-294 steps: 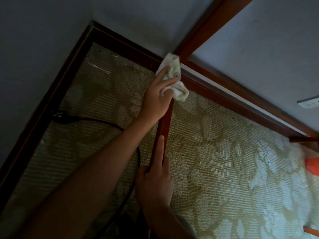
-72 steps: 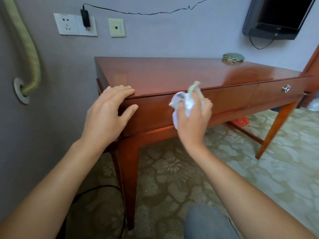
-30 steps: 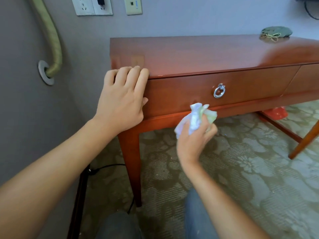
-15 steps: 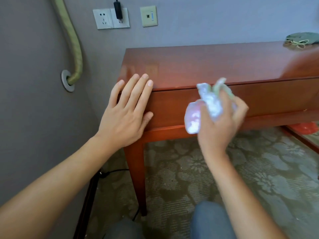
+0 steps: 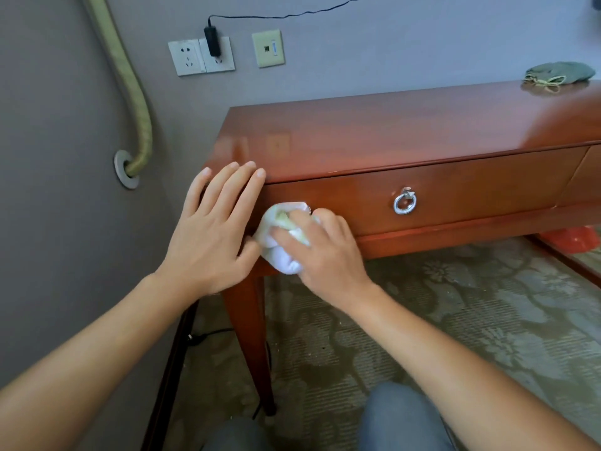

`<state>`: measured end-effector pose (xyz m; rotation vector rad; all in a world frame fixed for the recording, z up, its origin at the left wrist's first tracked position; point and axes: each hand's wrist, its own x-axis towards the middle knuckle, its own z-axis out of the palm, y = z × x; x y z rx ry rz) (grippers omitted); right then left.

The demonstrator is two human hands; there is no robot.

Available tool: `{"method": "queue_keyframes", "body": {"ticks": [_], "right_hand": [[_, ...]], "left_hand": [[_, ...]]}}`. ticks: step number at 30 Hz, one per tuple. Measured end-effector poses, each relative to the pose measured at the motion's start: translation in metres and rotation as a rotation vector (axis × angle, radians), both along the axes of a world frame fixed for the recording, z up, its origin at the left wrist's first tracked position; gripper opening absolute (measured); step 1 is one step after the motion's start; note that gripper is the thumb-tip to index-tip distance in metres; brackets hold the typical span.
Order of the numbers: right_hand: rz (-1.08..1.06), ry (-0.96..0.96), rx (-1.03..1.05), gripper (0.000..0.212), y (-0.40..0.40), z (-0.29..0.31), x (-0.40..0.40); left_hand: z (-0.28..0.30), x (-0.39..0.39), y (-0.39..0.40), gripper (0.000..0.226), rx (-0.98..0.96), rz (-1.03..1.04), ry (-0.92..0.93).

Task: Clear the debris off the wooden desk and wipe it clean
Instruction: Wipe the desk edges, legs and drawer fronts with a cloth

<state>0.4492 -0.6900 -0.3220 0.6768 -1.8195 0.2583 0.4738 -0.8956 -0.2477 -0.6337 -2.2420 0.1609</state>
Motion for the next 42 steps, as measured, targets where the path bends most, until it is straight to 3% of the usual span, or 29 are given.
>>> {"method": "queue_keyframes", "body": {"ticks": [1,4,5,9,12,14,18,19,25,28,33,34,37,38,42], "right_hand": [[-0.024,-0.021,-0.003,0.054,0.019,0.004,-0.003],[-0.198,-0.117,-0.509,0.056,0.064,0.008,-0.006],[-0.241,-0.101,-0.538,0.054,0.068,0.003,-0.005],[-0.154,-0.067,-0.105,0.044,0.096,-0.007,0.001],[-0.238,-0.117,-0.327,0.052,0.139,0.008,0.001],[-0.277,-0.119,-0.468,0.057,0.125,0.001,0.002],[-0.188,-0.109,-0.216,0.03,0.102,-0.008,0.0],[-0.198,-0.15,-0.231,0.028,0.113,0.0,-0.001],[-0.336,-0.108,-0.747,0.056,0.154,0.017,-0.006],[-0.339,-0.147,-1.02,0.054,0.149,0.007,-0.015],[-0.285,-0.152,-0.372,0.049,0.164,-0.021,-0.003],[-0.301,-0.169,-0.395,0.052,0.184,-0.016,-0.008],[-0.397,-0.239,-0.932,0.042,0.207,-0.004,-0.015],[-0.404,-0.243,-0.977,0.04,0.192,-0.006,-0.011],[-0.218,-0.22,-0.34,0.035,0.149,-0.048,0.007]], "left_hand": [[-0.002,0.0,0.002,0.087,-0.005,0.032,0.022],[-0.01,0.002,0.024,0.088,-0.03,0.07,0.091],[-0.013,0.0,0.04,0.086,-0.067,0.029,0.113],[-0.024,-0.024,0.103,0.068,-0.1,-0.108,0.208],[-0.031,-0.044,0.119,0.068,-0.069,-0.061,0.281],[-0.037,-0.052,0.121,0.069,-0.066,-0.042,0.34],[-0.041,-0.056,0.121,0.074,-0.056,-0.047,0.387],[-0.042,-0.056,0.121,0.074,-0.049,-0.053,0.388],[-0.043,-0.056,0.122,0.07,-0.036,-0.054,0.398],[-0.044,-0.057,0.121,0.071,-0.038,-0.051,0.406],[-0.044,-0.059,0.121,0.071,-0.043,-0.049,0.43],[-0.044,-0.059,0.122,0.071,-0.046,-0.044,0.432],[-0.045,-0.06,0.122,0.071,-0.051,-0.034,0.43],[-0.046,-0.06,0.122,0.072,-0.052,-0.028,0.434],[-0.046,-0.06,0.122,0.072,-0.066,-0.022,0.429]]}}
